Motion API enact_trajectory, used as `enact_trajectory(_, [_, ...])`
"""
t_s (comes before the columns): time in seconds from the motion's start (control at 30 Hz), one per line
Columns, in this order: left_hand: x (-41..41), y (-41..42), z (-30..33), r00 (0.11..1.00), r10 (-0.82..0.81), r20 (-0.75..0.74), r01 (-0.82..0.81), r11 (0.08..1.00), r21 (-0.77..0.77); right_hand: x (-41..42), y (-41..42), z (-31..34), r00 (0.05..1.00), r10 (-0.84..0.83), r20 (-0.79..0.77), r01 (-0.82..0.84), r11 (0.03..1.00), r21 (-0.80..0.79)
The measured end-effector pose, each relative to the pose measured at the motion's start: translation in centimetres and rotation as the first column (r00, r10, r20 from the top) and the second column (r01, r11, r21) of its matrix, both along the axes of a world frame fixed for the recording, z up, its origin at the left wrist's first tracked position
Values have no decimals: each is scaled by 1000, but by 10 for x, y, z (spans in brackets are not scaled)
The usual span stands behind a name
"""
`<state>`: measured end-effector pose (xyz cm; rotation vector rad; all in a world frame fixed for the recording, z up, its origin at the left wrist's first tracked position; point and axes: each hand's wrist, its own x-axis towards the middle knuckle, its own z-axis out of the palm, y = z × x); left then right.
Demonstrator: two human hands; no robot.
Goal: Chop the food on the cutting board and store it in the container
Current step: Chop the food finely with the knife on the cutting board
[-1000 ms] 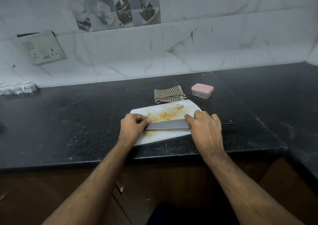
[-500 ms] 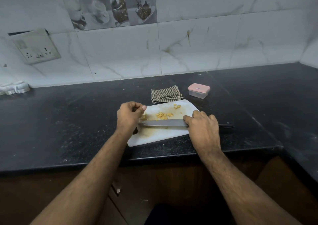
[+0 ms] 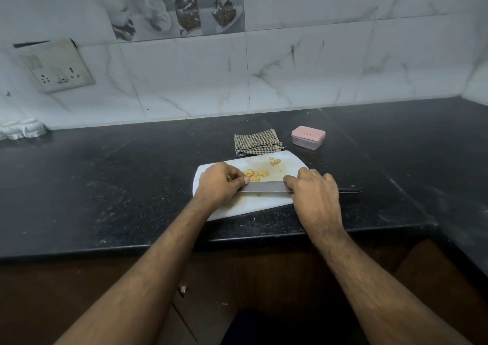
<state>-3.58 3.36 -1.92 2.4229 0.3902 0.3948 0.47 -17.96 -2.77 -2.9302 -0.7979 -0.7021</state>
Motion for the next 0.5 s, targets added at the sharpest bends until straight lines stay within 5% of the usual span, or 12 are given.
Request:
enact_trajectory(0.23, [1,2,3,988,122,90,-131,985,109,3,1,-3,1000,13,-8,-13,1000,-1])
enact_trajectory(0.5, [-7,10,-6,943,126,308,-81,985,-153,2,1,-2,999,-32,-6,32,999,-25])
